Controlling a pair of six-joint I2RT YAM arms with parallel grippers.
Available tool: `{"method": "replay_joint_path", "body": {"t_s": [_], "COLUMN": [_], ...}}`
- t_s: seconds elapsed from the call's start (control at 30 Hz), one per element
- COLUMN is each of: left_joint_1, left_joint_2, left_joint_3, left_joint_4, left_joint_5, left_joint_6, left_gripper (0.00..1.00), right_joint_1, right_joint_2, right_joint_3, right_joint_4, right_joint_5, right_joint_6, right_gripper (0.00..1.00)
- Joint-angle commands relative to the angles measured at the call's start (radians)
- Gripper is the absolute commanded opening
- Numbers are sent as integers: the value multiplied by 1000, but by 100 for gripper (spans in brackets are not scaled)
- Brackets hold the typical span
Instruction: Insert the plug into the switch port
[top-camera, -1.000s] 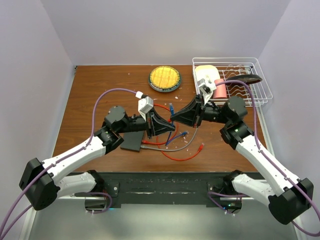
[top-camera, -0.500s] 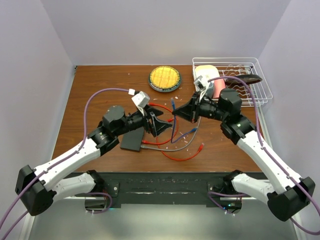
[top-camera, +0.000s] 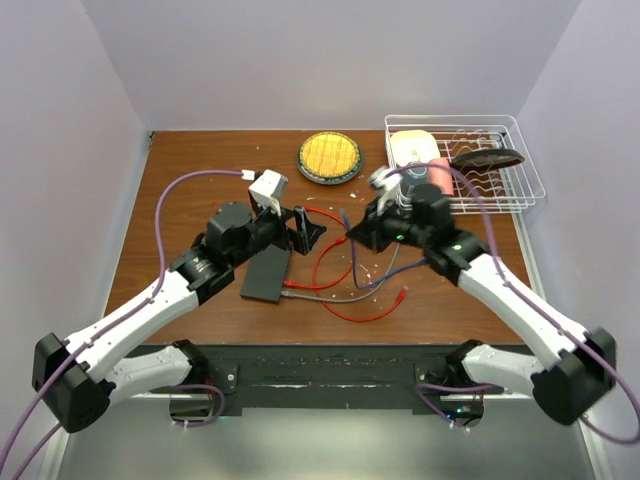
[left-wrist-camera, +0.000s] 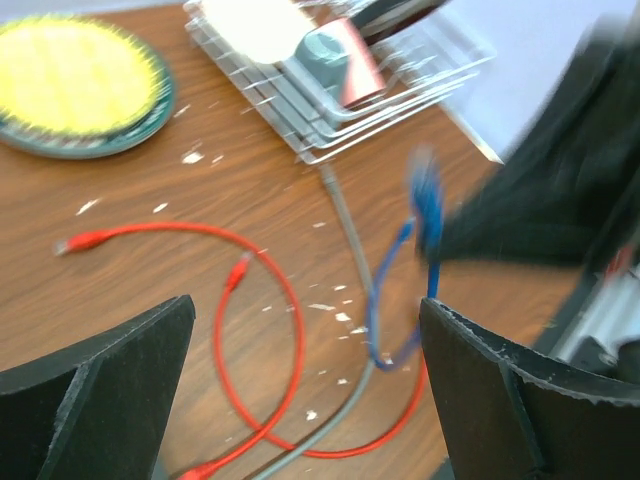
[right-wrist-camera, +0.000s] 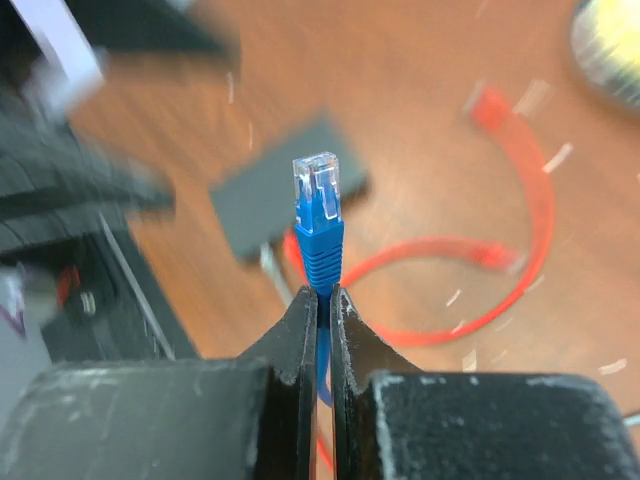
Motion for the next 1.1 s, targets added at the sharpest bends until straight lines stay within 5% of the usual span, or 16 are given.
{"method": "replay_joint_path", "body": {"t_s": [0.0, 0.23, 1.07], "left_joint_1": [76, 111, 111], "left_joint_2": [52, 91, 306], "left_joint_3": [42, 20, -49], "left_joint_4": [-67, -59, 139], "left_joint_5": [-39, 34, 332], "left_joint_6": [-54, -95, -238], "left_gripper": [100, 98, 43], "right_joint_1": [161, 270, 289], "right_joint_2": [112, 212, 172], "right_joint_3": [-65, -139, -143], "right_joint_4": [33, 168, 199], "right_joint_5": [148, 273, 330], "right_joint_6": [-34, 3, 55], "right_gripper": [0, 0, 0]}}
